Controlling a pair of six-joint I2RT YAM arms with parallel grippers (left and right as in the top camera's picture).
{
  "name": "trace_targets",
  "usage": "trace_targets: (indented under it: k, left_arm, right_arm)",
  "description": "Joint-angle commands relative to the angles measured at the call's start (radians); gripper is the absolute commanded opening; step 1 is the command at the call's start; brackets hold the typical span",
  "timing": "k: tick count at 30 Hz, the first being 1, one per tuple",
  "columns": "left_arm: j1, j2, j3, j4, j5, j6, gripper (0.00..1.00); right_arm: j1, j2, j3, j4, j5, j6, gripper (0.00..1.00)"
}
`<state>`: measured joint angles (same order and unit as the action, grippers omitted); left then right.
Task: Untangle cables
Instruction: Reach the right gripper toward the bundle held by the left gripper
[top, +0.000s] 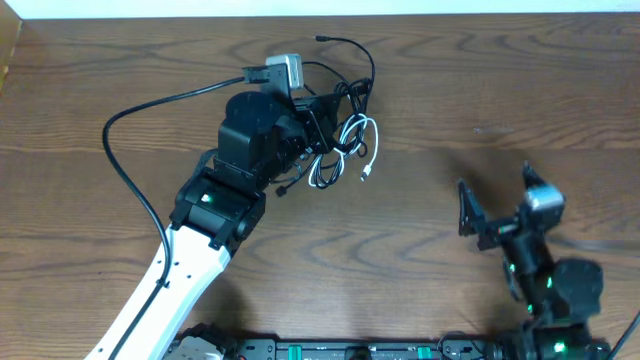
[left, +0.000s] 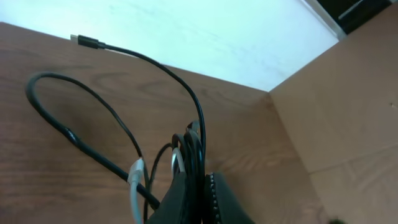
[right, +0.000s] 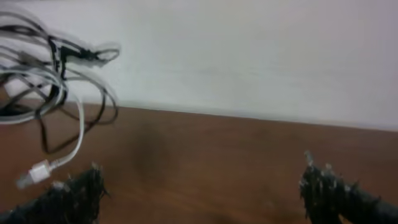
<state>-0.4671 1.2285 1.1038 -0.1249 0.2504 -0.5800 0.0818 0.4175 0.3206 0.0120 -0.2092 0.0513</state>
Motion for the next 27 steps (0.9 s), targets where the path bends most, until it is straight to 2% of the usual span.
trace_targets:
  k: [1,4,7,10,12,19,22,27]
  left_arm:
    - [-0.004,-0.005,0.016,0.005,0.050,0.003,0.07]
    - [-0.004,-0.005,0.016,-0.001,0.087,0.025,0.07]
    - [-0.004,-0.005,0.015,-0.002,0.133,0.071,0.08]
    - [-0.004,-0.005,0.014,-0.009,0.135,0.084,0.08]
    - [-0.004,0.000,0.014,-0.009,0.134,0.102,0.08]
    - [-0.004,0.048,0.014,-0.007,0.049,0.112,0.07]
    - [-0.004,0.076,0.014,0.017,0.045,0.111,0.08]
    - [-0.004,0.094,0.014,0.103,0.045,0.080,0.07]
  right_arm:
    - [-0.005,0.281,0.223,-0.091,-0.150,-0.027,0.99]
    - [-0.005,0.488,0.374,-0.120,-0.387,-0.026,0.99]
    - [-0.004,0.636,0.458,-0.076,-0.642,-0.008,0.99]
    - [-0.003,0.743,0.487,-0.003,-0.893,0.103,0.99]
    - [0.000,0.804,0.487,0.132,-1.028,0.206,0.99]
    - [0.043,0.914,0.487,0.597,-1.053,0.774,0.99]
    - [0.066,0.917,0.487,0.660,-1.022,0.886,0.99]
    - [0.087,0.927,0.487,0.627,-0.956,1.036,0.99]
